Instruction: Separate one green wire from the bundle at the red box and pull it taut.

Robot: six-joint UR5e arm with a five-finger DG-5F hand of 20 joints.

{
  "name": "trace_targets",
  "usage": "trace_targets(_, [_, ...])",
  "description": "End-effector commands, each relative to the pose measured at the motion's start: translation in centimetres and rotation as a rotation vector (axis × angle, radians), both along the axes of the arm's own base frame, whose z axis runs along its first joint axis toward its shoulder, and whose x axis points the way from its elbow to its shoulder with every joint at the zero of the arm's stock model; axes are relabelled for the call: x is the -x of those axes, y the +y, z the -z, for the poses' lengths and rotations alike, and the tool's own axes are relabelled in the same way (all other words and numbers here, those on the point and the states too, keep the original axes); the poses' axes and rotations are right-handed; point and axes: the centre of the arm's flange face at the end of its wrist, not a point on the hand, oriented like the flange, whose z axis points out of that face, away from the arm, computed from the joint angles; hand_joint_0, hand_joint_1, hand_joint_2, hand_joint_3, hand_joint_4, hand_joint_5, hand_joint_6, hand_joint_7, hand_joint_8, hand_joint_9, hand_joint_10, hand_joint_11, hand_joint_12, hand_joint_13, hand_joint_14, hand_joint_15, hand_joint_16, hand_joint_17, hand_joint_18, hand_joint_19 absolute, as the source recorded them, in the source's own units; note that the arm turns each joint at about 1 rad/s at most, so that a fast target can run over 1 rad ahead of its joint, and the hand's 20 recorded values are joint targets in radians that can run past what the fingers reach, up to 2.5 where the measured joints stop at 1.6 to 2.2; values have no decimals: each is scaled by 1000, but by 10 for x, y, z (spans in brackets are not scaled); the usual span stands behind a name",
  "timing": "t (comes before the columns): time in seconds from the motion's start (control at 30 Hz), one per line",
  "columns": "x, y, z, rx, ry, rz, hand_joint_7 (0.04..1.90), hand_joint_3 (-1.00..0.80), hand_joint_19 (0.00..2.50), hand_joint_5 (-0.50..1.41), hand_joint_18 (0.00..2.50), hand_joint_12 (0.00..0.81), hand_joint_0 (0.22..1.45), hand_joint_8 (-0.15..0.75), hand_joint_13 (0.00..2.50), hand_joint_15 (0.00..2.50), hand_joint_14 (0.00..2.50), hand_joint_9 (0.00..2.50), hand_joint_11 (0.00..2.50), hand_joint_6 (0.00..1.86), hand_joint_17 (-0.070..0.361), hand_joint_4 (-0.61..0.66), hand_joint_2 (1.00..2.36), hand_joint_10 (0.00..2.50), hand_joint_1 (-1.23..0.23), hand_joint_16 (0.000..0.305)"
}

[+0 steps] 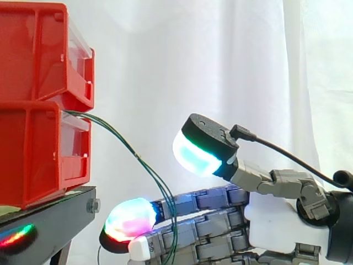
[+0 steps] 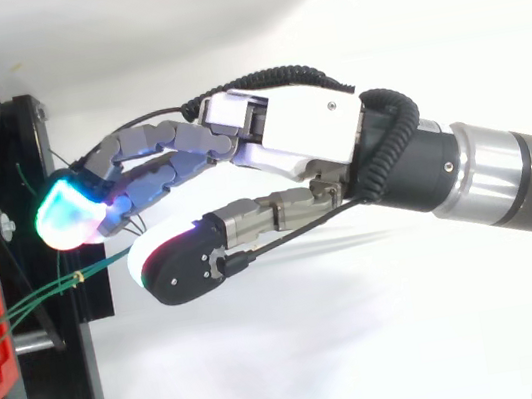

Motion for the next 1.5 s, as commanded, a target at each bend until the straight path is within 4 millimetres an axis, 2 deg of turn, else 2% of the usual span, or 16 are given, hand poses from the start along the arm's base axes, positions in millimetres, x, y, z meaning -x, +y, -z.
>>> trace_targets(0.0, [0, 1, 0, 2, 0, -2, 862, -500, 242, -151, 478, 353, 530, 305, 530, 174, 6, 707, 225, 503, 119, 358, 1000, 6, -558, 53])
trace_targets(0.17, [-2, 4, -4, -4, -6, -6, 981, -500, 249, -135, 492, 346, 553, 300, 547, 179, 6, 718, 239, 503, 116, 350, 1000, 6, -606, 51])
trace_targets(0.23, [-7, 8, -14, -11, -24, -9, 1046, -491, 252, -127, 495, 341, 559, 298, 548, 177, 6, 726, 251, 504, 115, 326, 1000, 7, -621, 51])
trace_targets(0.37, [-11, 13, -21, -7, -21, -24, 1171, -447, 262, -116, 518, 337, 574, 294, 559, 185, 6, 730, 273, 503, 114, 268, 1004, 7, -636, 51])
trace_targets(0.6, [-10, 15, -35, -2, 16, -34, 1372, -381, 271, -105, 527, 335, 591, 294, 562, 191, 7, 734, 285, 500, 113, 210, 1009, 7, -659, 50])
trace_targets(0.7, [-7, 17, -45, 6, 32, -36, 1316, -357, 269, -117, 532, 335, 598, 291, 566, 201, 7, 733, 291, 552, 113, 201, 1011, 10, -668, 50])
trace_targets(1.07, [-4, 20, -42, 10, 64, -43, 1149, -352, 288, -139, 547, 333, 603, 292, 583, 211, 7, 743, 321, 671, 112, 204, 1012, 11, -649, 50])
trace_targets(1.23, [-4, 13, -42, 8, 63, -34, 1147, -247, 285, -166, 558, 338, 591, 295, 586, 222, 8, 734, 369, 758, 112, 167, 1018, 9, -611, 50])
trace_targets(1.27, [-4, 13, -42, 8, 63, -34, 1054, -224, 297, -193, 566, 339, 592, 297, 587, 228, 8, 725, 395, 825, 113, 188, 1018, 9, -642, 50])
trace_targets(1.4, [-4, 12, -45, 7, 57, -32, 1021, -220, 297, -202, 578, 342, 595, 299, 601, 243, 8, 726, 433, 857, 113, 201, 1018, 10, -672, 50])
trace_targets(1.47, [-5, 13, -46, 7, 56, -34, 1003, -281, 297, -202, 584, 345, 586, 300, 612, 244, 8, 744, 448, 876, 114, 206, 1015, 10, -704, 51])
